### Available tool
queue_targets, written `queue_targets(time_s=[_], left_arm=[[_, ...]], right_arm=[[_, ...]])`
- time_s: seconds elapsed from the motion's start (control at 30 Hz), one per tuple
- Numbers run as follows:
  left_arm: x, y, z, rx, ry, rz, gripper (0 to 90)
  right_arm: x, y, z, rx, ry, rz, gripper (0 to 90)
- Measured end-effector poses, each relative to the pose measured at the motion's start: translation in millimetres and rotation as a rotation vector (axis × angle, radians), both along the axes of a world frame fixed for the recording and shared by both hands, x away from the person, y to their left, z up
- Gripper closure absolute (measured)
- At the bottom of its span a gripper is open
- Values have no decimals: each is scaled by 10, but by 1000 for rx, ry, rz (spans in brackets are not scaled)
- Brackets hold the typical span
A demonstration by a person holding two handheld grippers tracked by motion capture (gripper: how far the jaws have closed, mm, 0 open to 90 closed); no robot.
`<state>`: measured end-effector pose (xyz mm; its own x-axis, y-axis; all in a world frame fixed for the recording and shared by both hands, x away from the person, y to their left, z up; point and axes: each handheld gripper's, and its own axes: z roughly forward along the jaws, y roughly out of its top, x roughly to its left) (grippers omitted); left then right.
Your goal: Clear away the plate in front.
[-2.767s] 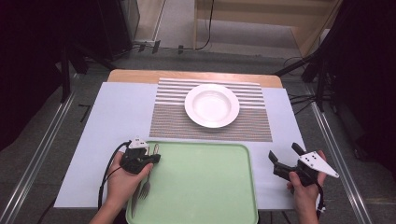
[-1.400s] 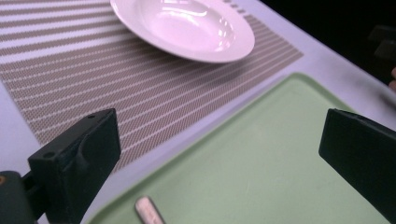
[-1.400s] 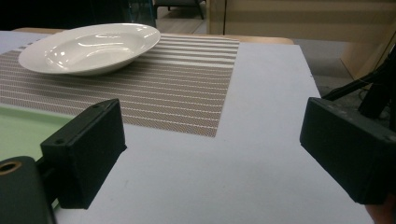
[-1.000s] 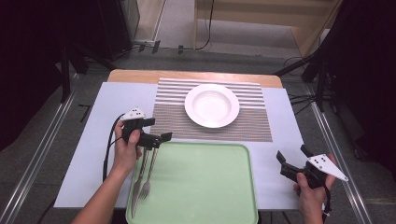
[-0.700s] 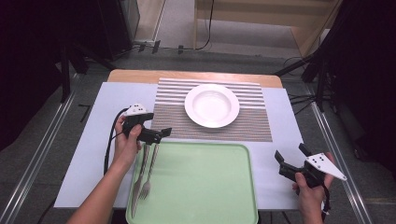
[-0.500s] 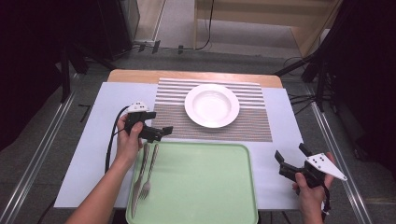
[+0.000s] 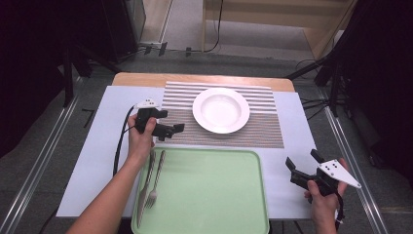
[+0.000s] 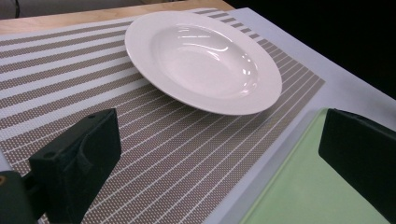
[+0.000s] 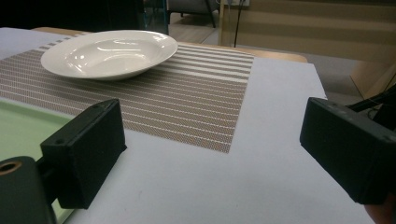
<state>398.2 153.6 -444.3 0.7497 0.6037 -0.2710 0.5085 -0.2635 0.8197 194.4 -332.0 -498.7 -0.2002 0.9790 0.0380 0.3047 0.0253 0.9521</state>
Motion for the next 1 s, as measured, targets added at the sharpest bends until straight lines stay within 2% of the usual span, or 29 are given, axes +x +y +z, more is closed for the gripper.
queue_targets(time_s=[0.07, 0.23, 0.27, 0.47, 1.0], left_arm=[[34, -23, -5, 9, 7, 5, 0], [101, -69, -20, 2, 19, 5, 0], [123, -79, -27, 5, 19, 2, 0], [219, -139, -47, 16, 29, -9, 0], [477, -411, -130, 10, 75, -20, 0]], right_arm=[[-1, 1, 1, -2, -2, 2, 54], [-5, 14, 2, 6, 7, 7, 54], [6, 5, 0, -8, -5, 12, 54], [2, 15, 2, -9, -3, 11, 54], [8, 8, 2, -3, -6, 20, 54]])
